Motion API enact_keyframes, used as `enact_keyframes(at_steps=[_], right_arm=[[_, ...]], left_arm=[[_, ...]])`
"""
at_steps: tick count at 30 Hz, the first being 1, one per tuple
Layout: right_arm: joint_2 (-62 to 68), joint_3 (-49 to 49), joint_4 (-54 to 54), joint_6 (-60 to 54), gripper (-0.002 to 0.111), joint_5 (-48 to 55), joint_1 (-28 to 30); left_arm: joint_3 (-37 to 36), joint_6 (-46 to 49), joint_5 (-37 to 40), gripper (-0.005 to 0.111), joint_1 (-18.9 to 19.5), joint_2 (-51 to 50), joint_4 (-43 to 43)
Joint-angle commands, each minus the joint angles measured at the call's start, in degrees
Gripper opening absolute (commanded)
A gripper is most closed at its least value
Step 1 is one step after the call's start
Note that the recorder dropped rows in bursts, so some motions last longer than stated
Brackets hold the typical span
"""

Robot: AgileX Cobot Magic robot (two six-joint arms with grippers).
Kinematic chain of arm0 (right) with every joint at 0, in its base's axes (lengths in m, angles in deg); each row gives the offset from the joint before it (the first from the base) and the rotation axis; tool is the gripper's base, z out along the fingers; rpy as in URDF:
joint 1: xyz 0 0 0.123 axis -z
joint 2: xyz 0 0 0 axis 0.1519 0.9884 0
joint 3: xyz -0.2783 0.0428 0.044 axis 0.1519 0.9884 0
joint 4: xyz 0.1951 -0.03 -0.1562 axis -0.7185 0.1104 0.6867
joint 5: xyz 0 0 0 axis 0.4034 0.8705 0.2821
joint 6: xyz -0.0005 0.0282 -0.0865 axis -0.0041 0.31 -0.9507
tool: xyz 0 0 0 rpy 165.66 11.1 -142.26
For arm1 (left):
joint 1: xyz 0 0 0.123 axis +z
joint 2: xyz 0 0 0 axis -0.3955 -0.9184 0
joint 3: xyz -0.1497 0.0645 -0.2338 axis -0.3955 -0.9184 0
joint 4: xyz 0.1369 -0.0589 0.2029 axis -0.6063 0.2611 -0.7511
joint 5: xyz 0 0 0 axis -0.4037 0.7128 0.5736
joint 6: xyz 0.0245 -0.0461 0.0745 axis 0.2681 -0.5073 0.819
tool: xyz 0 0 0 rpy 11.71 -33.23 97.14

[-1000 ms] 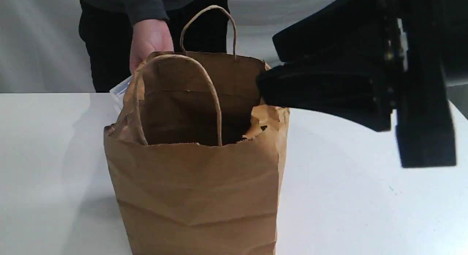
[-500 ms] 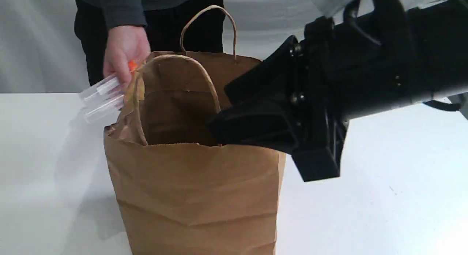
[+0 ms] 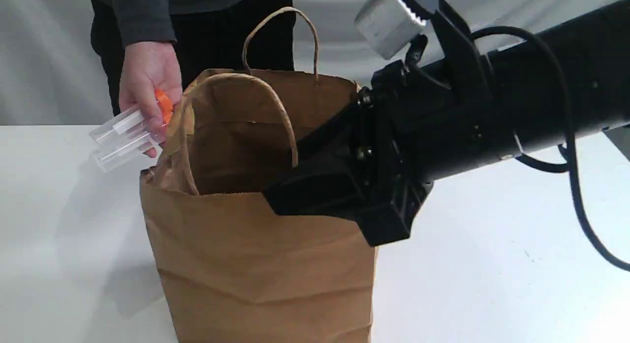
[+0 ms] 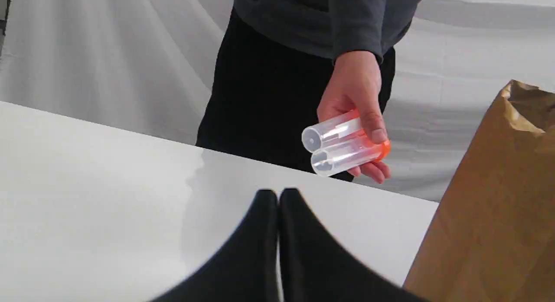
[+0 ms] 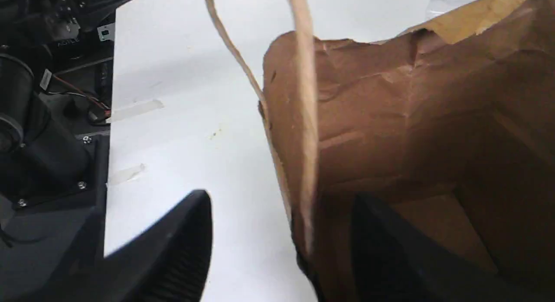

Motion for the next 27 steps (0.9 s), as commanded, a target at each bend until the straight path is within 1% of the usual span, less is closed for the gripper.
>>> enact_keyframes(at_steps=[1,13,20,21,23,24,26,27], right_arm=[[0.81,-0.22,-0.97,0.23,0.048,-0.21,-0.27],[0.81,-0.22,-0.97,-2.14,0.038,-0.84,-0.27],[0.81,-0.22,-7.4,-2.14,0.037,-3.43,-0.27],[0.81,-0.22,-7.67,-2.14,0.036,-3.43,-0.27],[0.81,-0.22,-7.67,-2.14,0.027,-3.22,-0.27],[0.81,-0.22,-7.67,-2.14,0.02,-2.64,-0.27],[0.81,-0.22,-7.67,-2.14,-0.001,-2.4,-0.27],[0.81,-0.22,-7.67,-2.03,0.0,-2.37,-0.27]], left_arm=[[-0.24,-0.36,-0.48,0.0,0.21,0.22,0.35],[-0.24,-0.36,-0.48,0.0,0.21,0.22,0.35],[-0.24,-0.36,-0.48,0.0,0.21,0.22,0.35],[-0.24,-0.36,-0.48,0.0,0.21,0.22,0.35],[-0.24,-0.46,-0.59,0.0,0.21,0.22,0.35],[-0.24,-0.85,-0.85,0.0,0.21,0.22,0.53],[-0.24,-2.31,-2.16,0.0,0.21,0.22,1.92],[-0.24,-3.23,-3.44,0.0,0.21,0.22,3.59]])
